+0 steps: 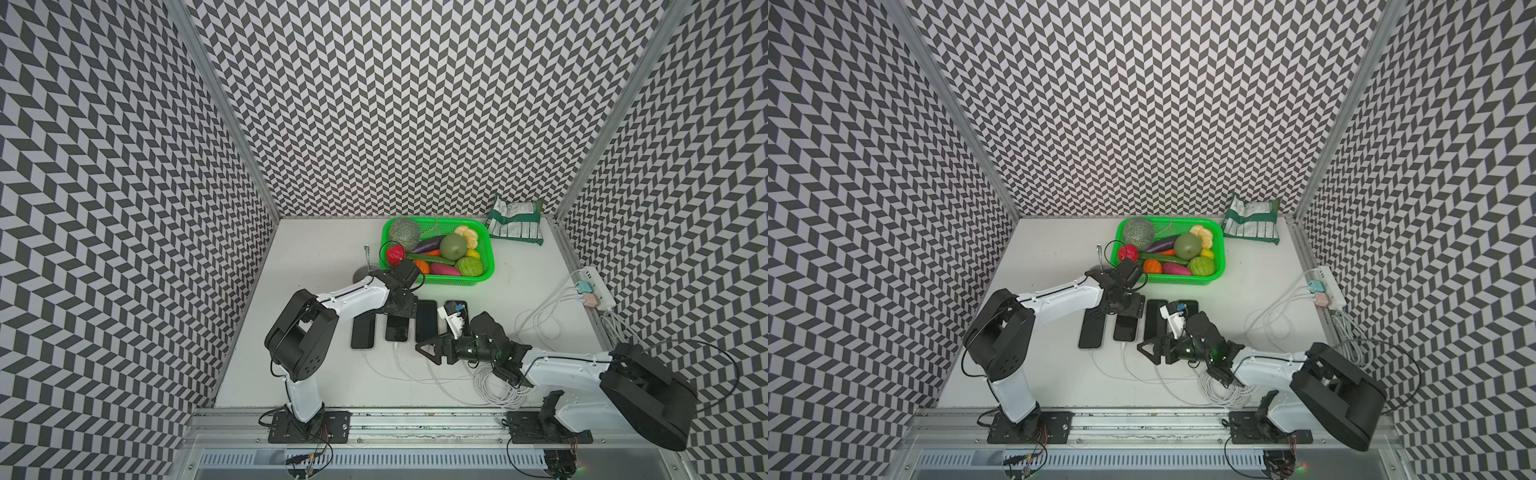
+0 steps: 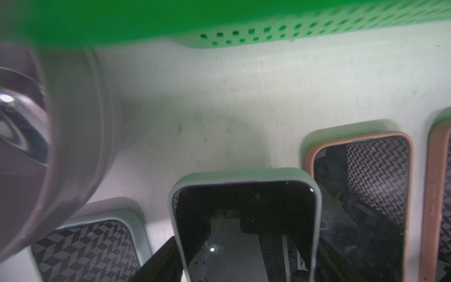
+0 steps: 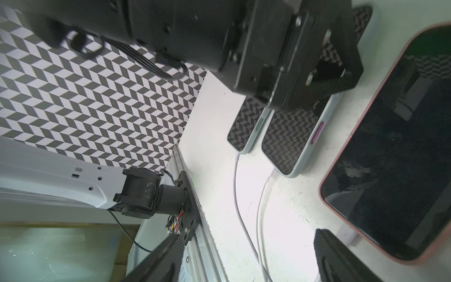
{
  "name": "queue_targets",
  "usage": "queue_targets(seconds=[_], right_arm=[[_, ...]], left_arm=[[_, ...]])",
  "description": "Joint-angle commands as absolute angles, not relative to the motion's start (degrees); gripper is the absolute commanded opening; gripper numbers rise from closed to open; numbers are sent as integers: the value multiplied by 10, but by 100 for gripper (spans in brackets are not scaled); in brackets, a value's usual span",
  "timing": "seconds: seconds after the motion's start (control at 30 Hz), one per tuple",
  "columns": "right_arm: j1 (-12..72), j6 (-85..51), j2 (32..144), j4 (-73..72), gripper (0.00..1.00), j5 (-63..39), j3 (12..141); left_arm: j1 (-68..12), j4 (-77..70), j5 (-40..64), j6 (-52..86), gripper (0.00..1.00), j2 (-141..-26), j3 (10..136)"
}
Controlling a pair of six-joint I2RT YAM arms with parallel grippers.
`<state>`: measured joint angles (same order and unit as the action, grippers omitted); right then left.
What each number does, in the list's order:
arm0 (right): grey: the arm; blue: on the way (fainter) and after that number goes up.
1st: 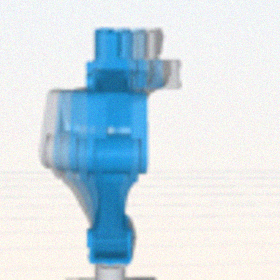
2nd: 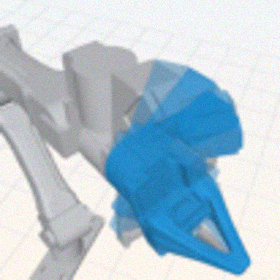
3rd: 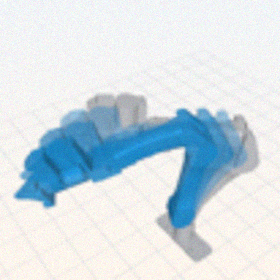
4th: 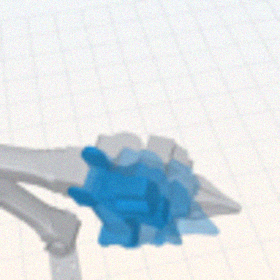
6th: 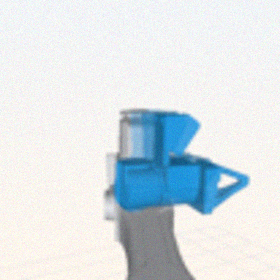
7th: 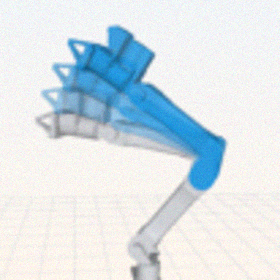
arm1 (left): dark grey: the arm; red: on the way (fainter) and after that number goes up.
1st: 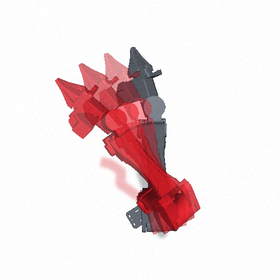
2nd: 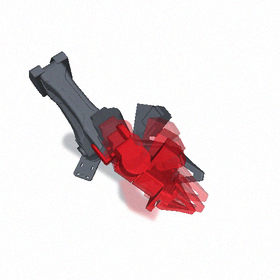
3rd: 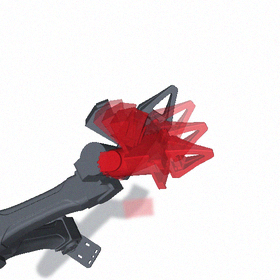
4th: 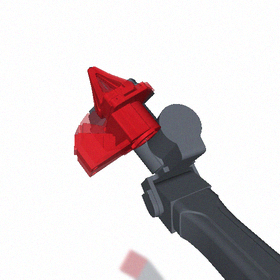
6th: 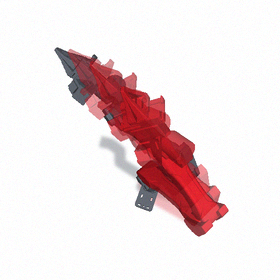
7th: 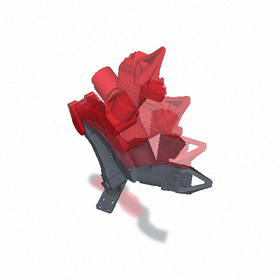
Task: Unplug the charging cable from the phone
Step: Pick up the phone at the center of the board, then remove the charging cable from the phone.
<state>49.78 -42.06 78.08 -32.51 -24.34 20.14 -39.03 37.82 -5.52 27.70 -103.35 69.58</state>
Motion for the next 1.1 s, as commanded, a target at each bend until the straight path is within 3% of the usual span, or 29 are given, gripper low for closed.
queue_targets(seconds=[0.0, 0.43, 1.07], right_arm=[[516, -429, 816, -391, 83, -246, 221], [557, -453, 938, -454, 74, -239, 263], [572, -472, 1019, -466, 62, -209, 310]], left_arm=[[-395, 387, -60, 270, 0, -1001, 721], [-396, 393, -55, 266, 0, -986, 728], [-396, 397, -43, 262, 0, -970, 730]])
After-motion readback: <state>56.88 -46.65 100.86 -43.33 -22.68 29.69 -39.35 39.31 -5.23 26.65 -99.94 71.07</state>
